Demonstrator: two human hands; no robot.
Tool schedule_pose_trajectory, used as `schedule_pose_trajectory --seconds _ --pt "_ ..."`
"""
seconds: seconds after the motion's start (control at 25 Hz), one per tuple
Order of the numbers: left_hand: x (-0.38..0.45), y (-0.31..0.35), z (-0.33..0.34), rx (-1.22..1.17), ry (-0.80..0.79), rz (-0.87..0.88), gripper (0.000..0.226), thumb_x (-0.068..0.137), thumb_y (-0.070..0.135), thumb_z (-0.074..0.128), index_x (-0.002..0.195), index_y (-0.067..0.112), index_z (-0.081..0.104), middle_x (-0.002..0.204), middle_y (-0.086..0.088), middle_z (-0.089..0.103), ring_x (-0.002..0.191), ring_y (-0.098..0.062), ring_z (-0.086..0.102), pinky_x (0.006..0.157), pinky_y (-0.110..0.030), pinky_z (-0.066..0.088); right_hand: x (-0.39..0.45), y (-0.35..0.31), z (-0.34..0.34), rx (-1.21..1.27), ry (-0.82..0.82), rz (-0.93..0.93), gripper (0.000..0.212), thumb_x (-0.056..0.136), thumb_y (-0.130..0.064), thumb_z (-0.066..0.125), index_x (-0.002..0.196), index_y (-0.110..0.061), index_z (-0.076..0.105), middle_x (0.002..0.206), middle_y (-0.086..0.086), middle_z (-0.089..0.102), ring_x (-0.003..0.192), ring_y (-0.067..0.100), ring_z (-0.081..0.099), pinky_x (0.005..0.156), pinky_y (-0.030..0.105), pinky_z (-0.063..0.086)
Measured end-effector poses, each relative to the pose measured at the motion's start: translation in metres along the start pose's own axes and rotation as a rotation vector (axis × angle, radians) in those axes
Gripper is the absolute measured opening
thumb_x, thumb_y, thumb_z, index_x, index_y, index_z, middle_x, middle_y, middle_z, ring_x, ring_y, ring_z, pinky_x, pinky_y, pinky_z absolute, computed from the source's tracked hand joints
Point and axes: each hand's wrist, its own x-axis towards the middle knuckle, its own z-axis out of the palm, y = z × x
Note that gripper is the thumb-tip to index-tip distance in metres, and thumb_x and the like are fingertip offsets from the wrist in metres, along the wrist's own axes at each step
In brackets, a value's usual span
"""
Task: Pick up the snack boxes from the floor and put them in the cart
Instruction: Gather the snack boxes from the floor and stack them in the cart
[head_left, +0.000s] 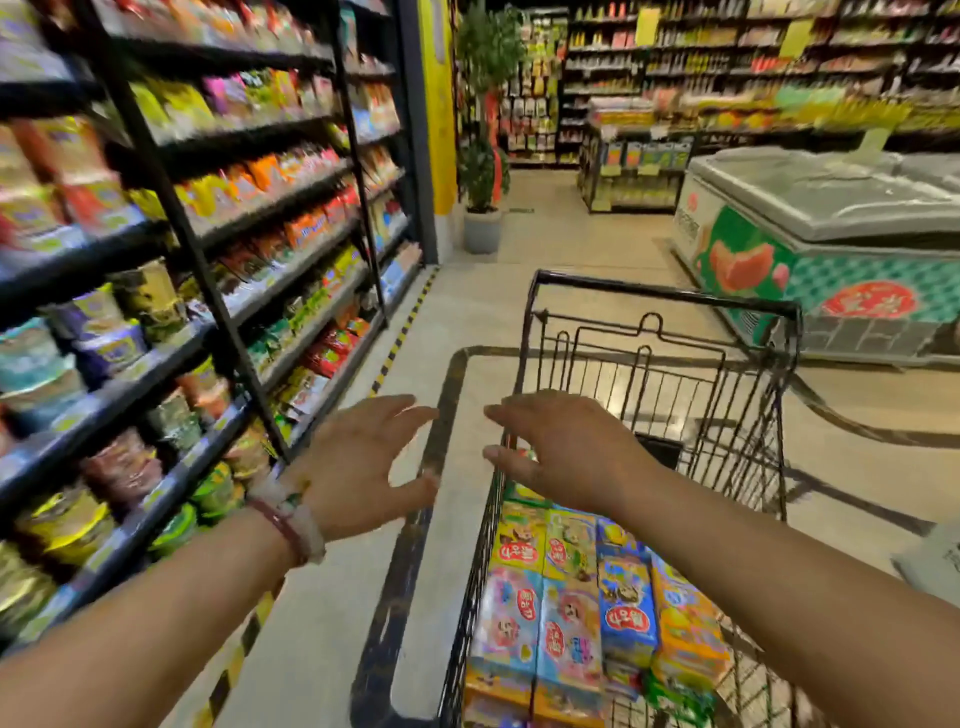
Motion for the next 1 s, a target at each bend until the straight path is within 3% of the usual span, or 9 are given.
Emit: schedule_pose_trajectory --seconds 0.12,0.32,0.52,0.64,0.76,0.92,1.0 --pt "-0.054 0.003 -0.047 0.120 0.000 -0.118 0.101 0.056 0.080 0.005 0.148 0.040 0.013 0.158 0.009 0.010 0.144 -0.015 0.009 0.115 -0.038 0.013 -0.008 -0.025 -0.030 -0.063 0.047 -0.140 0.097 0.076 -0.081 -0.008 0.149 -0.028 0.028 0.154 0.010 0.029 0.140 0.029 0.030 0.110 0.041 0.028" --pt "-0.150 0.024 -0.080 0.197 0.051 -0.375 0.106 0.052 0.081 -0.003 0.149 0.039 0.011 0.159 0.009 0.005 0.145 -0.014 0.006 0.117 -0.039 0.012 -0.038 -0.070 -0.053 -0.029 -0.071 -0.302 0.102 0.060 -0.084 -0.006 0.151 -0.039 0.001 0.161 -0.001 -0.007 0.147 0.019 -0.007 0.117 0.040 -0.001" --pt "-0.254 0.043 -0.093 0.184 0.029 -0.584 0.122 0.041 0.095 -0.010 0.148 0.040 0.005 0.158 0.011 0.001 0.145 -0.013 0.004 0.116 -0.035 0.009 -0.058 -0.136 -0.058 0.035 -0.054 -0.498 0.096 0.066 -0.086 -0.004 0.150 -0.040 -0.001 0.161 -0.004 -0.005 0.147 0.017 -0.005 0.117 0.036 -0.002" --pt "-0.317 0.045 -0.100 0.172 0.068 -0.710 0.120 0.043 0.096 -0.007 0.148 0.040 0.007 0.158 0.012 0.002 0.145 -0.012 0.004 0.117 -0.035 0.009 -0.068 -0.185 -0.063 0.060 -0.008 -0.648 0.098 0.064 -0.079 -0.010 0.151 -0.037 0.005 0.160 -0.002 0.002 0.146 0.017 0.000 0.117 0.036 0.000" --pt "-0.376 0.047 -0.105 0.236 0.102 -0.789 0.122 0.043 0.094 -0.020 0.148 0.040 0.011 0.158 0.009 0.008 0.144 -0.015 0.010 0.117 -0.037 0.012 -0.080 -0.236 -0.066 0.068 0.012 -0.761 0.095 0.070 -0.084 -0.003 0.151 -0.036 0.010 0.160 -0.003 0.005 0.145 0.016 0.001 0.117 0.035 0.001" --pt "-0.462 0.060 -0.117 0.254 0.152 -0.911 0.104 0.059 0.087 0.006 0.147 0.035 0.025 0.156 0.006 0.021 0.143 -0.018 0.020 0.113 -0.039 0.017 -0.112 -0.315 -0.072 0.107 0.009 -0.881 0.088 0.075 -0.082 0.009 0.151 -0.039 0.006 0.160 -0.008 0.001 0.145 0.015 -0.002 0.117 0.035 -0.003" --pt "-0.513 0.069 -0.125 0.262 0.158 -0.973 0.104 0.060 0.087 0.007 0.147 0.034 0.027 0.155 0.006 0.024 0.142 -0.018 0.021 0.113 -0.039 0.018 -0.133 -0.362 -0.075 0.119 -0.018 -0.953 0.092 0.069 -0.081 0.004 0.151 -0.039 0.003 0.160 -0.007 -0.002 0.146 0.015 -0.004 0.116 0.034 -0.007"
